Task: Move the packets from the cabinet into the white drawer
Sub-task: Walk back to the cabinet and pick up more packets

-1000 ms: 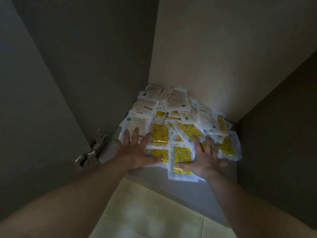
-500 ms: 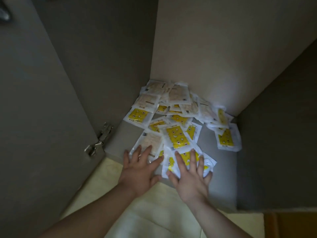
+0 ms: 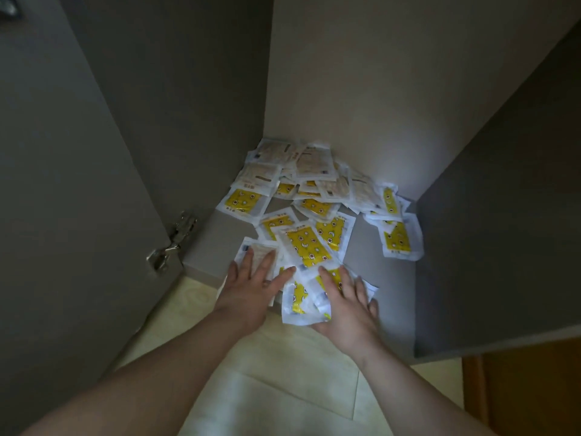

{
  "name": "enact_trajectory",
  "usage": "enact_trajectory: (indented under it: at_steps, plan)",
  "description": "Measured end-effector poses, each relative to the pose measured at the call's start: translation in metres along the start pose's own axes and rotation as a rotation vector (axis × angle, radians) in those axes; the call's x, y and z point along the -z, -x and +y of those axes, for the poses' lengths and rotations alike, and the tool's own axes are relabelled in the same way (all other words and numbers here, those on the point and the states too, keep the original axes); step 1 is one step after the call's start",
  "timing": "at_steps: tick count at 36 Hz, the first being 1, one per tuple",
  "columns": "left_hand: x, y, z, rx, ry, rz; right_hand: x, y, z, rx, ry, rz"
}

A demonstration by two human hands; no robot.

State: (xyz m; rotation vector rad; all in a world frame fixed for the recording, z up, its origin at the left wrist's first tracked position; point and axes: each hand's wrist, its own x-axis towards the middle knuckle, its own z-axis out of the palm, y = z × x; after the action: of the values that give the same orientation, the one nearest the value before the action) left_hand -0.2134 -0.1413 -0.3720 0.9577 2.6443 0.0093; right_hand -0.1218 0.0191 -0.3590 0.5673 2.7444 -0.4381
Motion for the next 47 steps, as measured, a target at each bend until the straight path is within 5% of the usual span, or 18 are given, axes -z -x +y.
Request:
enact_trajectory:
  at_steps: [4,12,21,29,34,40,47]
  plan:
    - [0.005,-0.002,0.006,0.045,-0.033,0.006,0.004,0.002,0.003,0.056,0.021,0.062]
    - [-0.01,0.013,-0.007,-0.13,-0.126,0.401,-0.014,0.006,0.022,0.252,0.029,0.407]
    - [-0.014,0.014,-0.009,-0.136,-0.006,0.502,0.005,0.01,0.03,0.209,-0.309,0.204]
    - [0.004,0.024,0.017,-0.075,0.47,0.324,0.001,0.002,0.033,0.077,-0.388,0.278]
    - [0.009,0.013,0.035,-0.103,0.386,0.157,0.001,0.01,0.033,0.062,-0.295,0.28]
    - [0.031,-0.015,0.047,-0.002,0.389,0.21,0.002,0.017,0.033,0.125,-0.171,0.179]
    - [0.042,-0.043,0.055,0.015,-0.024,-0.228,0.006,0.022,0.026,0.114,-0.118,0.165]
